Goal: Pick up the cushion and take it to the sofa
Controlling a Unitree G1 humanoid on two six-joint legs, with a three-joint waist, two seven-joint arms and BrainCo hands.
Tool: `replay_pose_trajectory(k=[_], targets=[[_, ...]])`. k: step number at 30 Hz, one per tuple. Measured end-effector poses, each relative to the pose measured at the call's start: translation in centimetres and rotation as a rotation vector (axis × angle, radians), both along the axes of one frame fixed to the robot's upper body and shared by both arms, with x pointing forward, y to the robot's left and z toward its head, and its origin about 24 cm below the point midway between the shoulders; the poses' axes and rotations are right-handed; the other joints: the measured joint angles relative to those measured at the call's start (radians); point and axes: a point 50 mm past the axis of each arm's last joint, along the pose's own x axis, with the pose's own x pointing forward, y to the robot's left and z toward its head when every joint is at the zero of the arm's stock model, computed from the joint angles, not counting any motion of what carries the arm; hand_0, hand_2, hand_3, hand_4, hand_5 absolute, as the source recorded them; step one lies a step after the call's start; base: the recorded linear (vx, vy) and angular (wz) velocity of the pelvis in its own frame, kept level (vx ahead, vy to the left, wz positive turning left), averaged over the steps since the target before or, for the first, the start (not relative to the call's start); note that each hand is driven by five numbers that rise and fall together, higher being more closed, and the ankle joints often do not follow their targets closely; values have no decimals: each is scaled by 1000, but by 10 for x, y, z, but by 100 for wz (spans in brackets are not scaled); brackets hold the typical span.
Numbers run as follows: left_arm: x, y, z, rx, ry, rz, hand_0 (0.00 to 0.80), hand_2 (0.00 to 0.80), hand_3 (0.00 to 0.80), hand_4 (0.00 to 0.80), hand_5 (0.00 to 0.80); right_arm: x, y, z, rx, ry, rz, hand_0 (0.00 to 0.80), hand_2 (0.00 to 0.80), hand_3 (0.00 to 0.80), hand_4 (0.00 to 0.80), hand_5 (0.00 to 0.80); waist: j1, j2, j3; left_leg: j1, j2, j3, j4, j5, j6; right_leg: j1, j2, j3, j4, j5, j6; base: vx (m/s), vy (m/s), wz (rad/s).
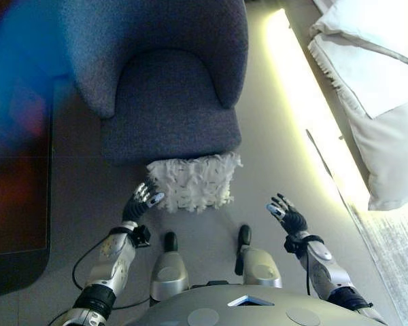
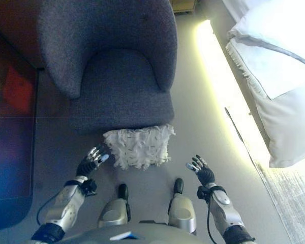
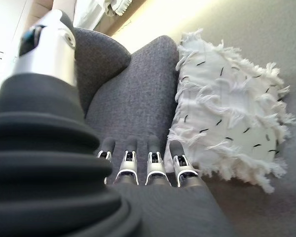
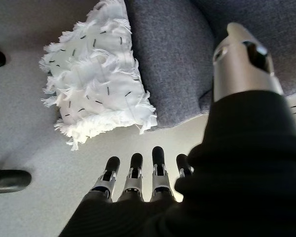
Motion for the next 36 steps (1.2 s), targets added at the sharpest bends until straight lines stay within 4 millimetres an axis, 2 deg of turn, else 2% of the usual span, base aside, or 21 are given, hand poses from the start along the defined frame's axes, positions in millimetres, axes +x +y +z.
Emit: replay_pose_trajectory(k=[3,5,6,10,12,14,16,18,21,22,23,24,25,26,27,29,30,33,36], targets=[[-4,-3,-3,-18,9,-5,0,0,0,0,0,-14,2,-7,23,50,-10,0,0,0,0,0,-4,0,-6,18,-16,-14,12,3,-5,56,-13,-3,2,-30,21,137,90,45],[-4,-4,-3,-25,-3,-12,0,0,0,0,0,-21,2,-12,36,73,-35,0,0,0,0,0,-2,-4,-21,18,-30,8,20,3,-5,87,-32,-7,4,-51,34,124,204,69],[-4,-3,-4,-23,1,-13,0,0,0,0,0,-25,4,-14,40,88,-43,0,0,0,0,0,-1,-8,-35,22,-35,4,18,5,-1,88,-37,-7,15,-60,39,88,209,42],[-11,3,-10,-11,33,-15,0,0,0,0,0,-15,12,-13,68,58,-74,0,0,0,0,0,6,-24,-51,35,-64,5,18,-7,19,76,-70,-7,92,-86,38,81,173,11],[-12,1,-14,-2,48,-35,0,0,0,0,0,-16,11,-13,64,61,-83,0,0,0,0,0,2,-16,-54,26,-65,1,38,-20,34,7,-91,1,239,-94,30,55,173,8],[-11,4,-14,16,53,-46,0,0,0,0,0,-24,13,-17,67,84,-94,0,0,0,0,0,-1,-4,-56,12,-60,-2,52,-20,43,-88,-103,30,402,-51,-11,91,92,9],[-12,9,-13,34,53,-49,0,0,0,0,0,-34,15,-21,74,112,-106,0,0,0,0,0,1,3,-53,19,-55,-4,44,-10,58,-130,-104,54,453,-6,-33,157,-83,2],[-14,16,-12,55,66,-46,0,0,0,0,0,-46,17,-25,85,144,-119,0,0,0,0,0,1,-17,-66,13,-61,-2,38,-4,67,-128,-106,59,373,-38,2,157,-159,-3],[-15,17,-12,59,72,-49,0,0,0,0,0,-47,17,-26,86,142,-128,0,0,0,0,0,-6,-25,-68,-29,-62,0,38,0,71,-110,-83,76,133,-62,43,200,-170,-7],[-14,17,-12,59,71,-50,0,0,0,0,0,-48,17,-27,87,144,-131,0,0,0,0,0,-8,-33,-69,-37,-65,-2,33,8,67,-83,-79,81,50,-77,59,254,-162,23],[-14,17,-12,61,74,-49,0,0,0,0,0,-56,16,-31,88,170,-146,0,0,0,0,0,-17,-51,-75,-33,-66,-4,12,26,48,-49,-75,84,-8,-57,75,272,-171,41],[-14,14,-14,52,78,-51,0,0,0,0,0,-59,13,-34,84,186,-168,0,0,0,0,0,-30,-44,-74,-15,-58,-18,-31,30,44,-36,-59,82,-18,-45,79,296,-203,50],[-15,12,-14,43,77,-55,0,0,0,0,0,-63,9,-34,83,192,-194,0,0,0,0,0,-40,-40,-74,6,-58,-18,-37,30,44,-29,-51,79,-15,-41,76,265,-194,41],[-16,7,-16,26,77,-53,0,0,0,0,0,-66,2,-34,69,194,-201,0,0,0,0,0,-47,-36,-68,9,-59,-14,37,15,34,-24,-48,69,2,-28,66,328,-252,30],[-19,4,-18,16,85,-50,0,0,0,0,0,-68,-2,-34,59,198,-197,0,0,0,0,0,-52,-28,-70,28,-51,-4,36,-11,14,-17,-48,60,26,-13,49,373,-279,12],[-27,3,-22,14,108,-48,0,0,0,0,0,-73,-5,-34,56,206,-200,0,0,0,0,0,-53,-19,-73,70,-43,-4,8,-16,5,-14,-50,61,55,-3,30,394,-302,-8],[-31,4,-23,13,119,-44,0,0,0,0,0,-75,-6,-34,59,208,-198,0,0,0,0,0,-54,-25,-80,81,-38,-4,-4,-17,4,-9,-45,57,57,-8,22,350,-319,-14],[-38,4,-27,8,139,-34,0,0,0,0,0,-77,-7,-34,60,211,-191,0,0,0,0,0,-57,-15,-92,98,-18,-3,-19,-18,1,-6,-23,51,68,-21,15,287,-315,-7],[-38,5,-27,9,139,-29,0,0,0,0,0,-74,-11,-30,21,202,-126,0,0,0,0,0,-63,-12,-96,112,-3,-1,-13,-26,-13,-27,-13,59,151,-72,4,235,-267,-1]])
